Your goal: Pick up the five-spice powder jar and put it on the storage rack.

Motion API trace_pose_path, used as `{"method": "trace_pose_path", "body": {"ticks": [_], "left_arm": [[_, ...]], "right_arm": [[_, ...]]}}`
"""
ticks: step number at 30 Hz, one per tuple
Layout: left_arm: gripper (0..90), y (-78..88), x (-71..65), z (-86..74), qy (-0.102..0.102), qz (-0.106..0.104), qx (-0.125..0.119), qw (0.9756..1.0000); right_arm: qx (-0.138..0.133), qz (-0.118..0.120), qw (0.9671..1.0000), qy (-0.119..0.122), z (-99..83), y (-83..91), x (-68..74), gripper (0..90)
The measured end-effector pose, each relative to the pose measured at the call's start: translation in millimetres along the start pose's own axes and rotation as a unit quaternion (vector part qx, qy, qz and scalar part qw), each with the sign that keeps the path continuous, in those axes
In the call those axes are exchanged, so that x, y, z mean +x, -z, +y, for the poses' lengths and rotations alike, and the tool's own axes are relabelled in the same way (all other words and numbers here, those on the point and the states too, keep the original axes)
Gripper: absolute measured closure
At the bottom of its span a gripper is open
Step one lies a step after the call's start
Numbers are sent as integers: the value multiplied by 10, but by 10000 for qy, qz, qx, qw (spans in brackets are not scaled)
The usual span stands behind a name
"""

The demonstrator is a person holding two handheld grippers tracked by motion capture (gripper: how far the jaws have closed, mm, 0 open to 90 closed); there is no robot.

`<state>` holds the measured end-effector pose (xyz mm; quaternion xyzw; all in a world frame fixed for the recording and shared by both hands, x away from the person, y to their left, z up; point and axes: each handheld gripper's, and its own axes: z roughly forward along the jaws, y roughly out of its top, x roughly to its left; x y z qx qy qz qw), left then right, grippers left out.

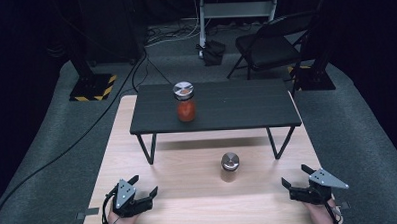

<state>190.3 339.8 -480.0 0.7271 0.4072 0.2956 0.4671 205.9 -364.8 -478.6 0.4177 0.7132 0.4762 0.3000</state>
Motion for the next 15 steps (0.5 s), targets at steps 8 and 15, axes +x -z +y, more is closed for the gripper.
{"method": "trace_pose_path", "body": {"ticks": [8,15], "left_arm": [[177,-2,-5,2,-7,8,4,10000],[177,-6,3,8,22,-1,21,10000]], "right_arm": [[-13,1,10000,4,-5,3,1,57],[-13,0,10000,-3,-5,3,-1,57]]}}
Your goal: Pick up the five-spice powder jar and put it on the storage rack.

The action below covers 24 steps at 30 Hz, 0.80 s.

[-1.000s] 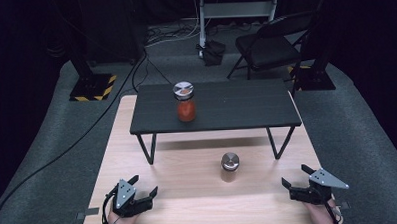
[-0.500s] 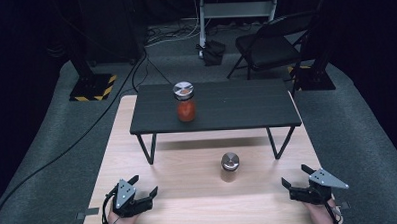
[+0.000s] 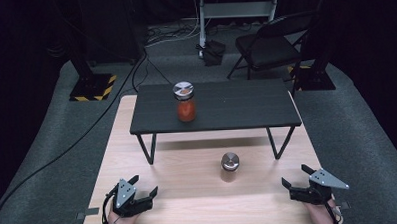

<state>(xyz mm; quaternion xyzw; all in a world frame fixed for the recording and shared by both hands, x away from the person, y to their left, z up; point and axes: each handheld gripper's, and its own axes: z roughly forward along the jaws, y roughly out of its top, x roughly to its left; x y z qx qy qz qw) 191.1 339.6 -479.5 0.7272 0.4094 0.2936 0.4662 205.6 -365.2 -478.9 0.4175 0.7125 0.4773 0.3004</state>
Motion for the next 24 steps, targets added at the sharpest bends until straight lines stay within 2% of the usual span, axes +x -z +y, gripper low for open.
{"method": "trace_pose_path", "body": {"ticks": [12,24], "left_arm": [[177,-4,0,8,-24,-13,23,10000],[176,-10,-10,14,-46,-21,33,10000]], "right_arm": [[7,79,9998,165,10,-14,47,57],[-183,410,9990,56,31,-21,67,57]]}}
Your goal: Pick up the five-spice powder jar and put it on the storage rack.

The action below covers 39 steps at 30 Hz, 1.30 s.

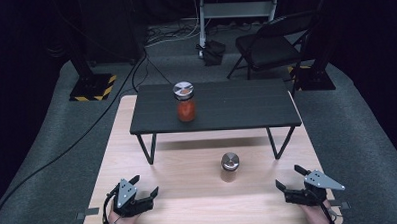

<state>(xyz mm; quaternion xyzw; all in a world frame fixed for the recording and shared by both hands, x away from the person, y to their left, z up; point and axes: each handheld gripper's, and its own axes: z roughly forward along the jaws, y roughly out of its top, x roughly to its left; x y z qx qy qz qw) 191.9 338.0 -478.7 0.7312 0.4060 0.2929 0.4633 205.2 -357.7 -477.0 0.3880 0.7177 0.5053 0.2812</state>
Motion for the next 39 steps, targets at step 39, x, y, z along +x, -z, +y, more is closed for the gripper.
{"method": "trace_pose_path", "body": {"ticks": [39], "left_arm": [[176,1,0,2,47,2,8,10000]], "right_arm": [[141,1117,9923,518,691,-503,188,62]]}}
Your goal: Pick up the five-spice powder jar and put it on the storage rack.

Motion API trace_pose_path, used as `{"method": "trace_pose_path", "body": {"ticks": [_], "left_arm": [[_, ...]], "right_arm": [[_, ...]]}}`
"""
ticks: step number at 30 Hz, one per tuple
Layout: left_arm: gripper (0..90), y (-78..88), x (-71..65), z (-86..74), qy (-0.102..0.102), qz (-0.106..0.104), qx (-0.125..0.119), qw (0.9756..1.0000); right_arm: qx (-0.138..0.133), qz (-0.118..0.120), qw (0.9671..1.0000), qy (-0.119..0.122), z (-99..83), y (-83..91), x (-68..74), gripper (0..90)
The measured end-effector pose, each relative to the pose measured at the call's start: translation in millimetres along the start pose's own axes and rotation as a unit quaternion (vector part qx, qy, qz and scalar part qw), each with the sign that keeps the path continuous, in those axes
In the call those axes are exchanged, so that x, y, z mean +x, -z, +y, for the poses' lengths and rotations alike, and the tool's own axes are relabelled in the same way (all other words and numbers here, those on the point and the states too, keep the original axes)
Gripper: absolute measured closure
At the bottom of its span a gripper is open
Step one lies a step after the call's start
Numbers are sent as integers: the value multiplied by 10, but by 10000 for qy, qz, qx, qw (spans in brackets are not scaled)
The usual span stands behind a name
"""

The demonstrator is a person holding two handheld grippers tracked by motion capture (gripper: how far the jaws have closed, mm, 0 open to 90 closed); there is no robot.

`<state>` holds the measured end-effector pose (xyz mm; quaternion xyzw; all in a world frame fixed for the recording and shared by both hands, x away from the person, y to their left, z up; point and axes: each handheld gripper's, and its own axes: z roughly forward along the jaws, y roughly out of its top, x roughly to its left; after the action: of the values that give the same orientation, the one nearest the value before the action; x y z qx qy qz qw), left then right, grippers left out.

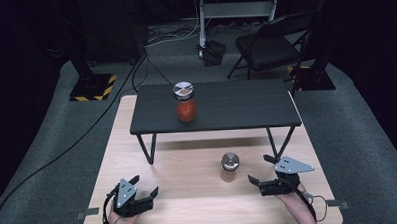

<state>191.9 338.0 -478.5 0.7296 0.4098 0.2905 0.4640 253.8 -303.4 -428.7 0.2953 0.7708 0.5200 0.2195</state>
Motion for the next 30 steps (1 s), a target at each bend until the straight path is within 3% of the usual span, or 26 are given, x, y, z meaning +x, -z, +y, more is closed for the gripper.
{"method": "trace_pose_path", "body": {"ticks": [13,30], "left_arm": [[177,-1,10,3,11,-23,9,10000],[176,-4,20,6,8,-48,11,10000]], "right_arm": [[343,287,9989,128,223,-237,-43,62],[574,558,9967,120,253,-551,-18,67]]}}
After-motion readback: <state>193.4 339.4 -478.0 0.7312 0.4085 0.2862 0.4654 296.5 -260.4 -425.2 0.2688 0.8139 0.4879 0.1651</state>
